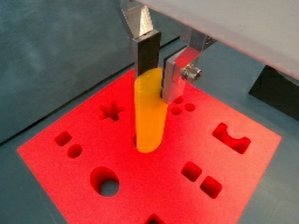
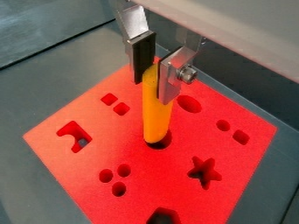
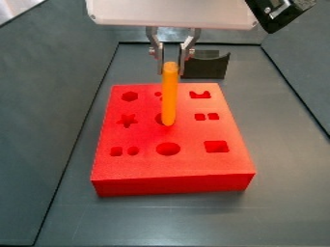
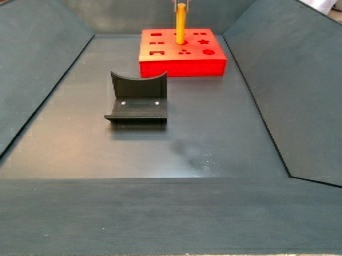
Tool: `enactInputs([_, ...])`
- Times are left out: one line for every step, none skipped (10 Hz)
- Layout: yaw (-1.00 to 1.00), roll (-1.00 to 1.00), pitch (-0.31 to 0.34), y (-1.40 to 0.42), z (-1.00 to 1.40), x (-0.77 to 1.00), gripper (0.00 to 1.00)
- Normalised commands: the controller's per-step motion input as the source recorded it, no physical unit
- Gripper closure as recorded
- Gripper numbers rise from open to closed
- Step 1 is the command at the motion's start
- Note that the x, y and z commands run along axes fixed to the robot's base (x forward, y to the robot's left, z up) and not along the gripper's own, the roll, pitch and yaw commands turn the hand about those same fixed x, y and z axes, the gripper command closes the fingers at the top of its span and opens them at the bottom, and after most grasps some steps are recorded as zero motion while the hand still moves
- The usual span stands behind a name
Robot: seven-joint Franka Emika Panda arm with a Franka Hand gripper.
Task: Pick up the oval object. Move up. Move to above the board. Insert the oval object.
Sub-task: Insert the oval object.
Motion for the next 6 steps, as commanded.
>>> enactInputs([-0.01, 0.0, 0.016, 0.15, 0.01, -0.12, 1.0])
enactInputs([-0.01, 0.01, 0.034, 0.02, 0.0, 0.0, 1.0])
enactInputs([-0.06, 0.0, 0.033, 0.0, 0.02, 0.0, 1.0])
enactInputs([-0.09, 0.03, 0.054, 0.0, 0.15, 0.0, 1.0])
enactInputs([-0.02, 0.12, 0.1, -0.06, 0.09, 0.01, 1.0])
enactInputs([0.0, 0.25, 0.13, -0.11, 0.0, 0.02, 1.0])
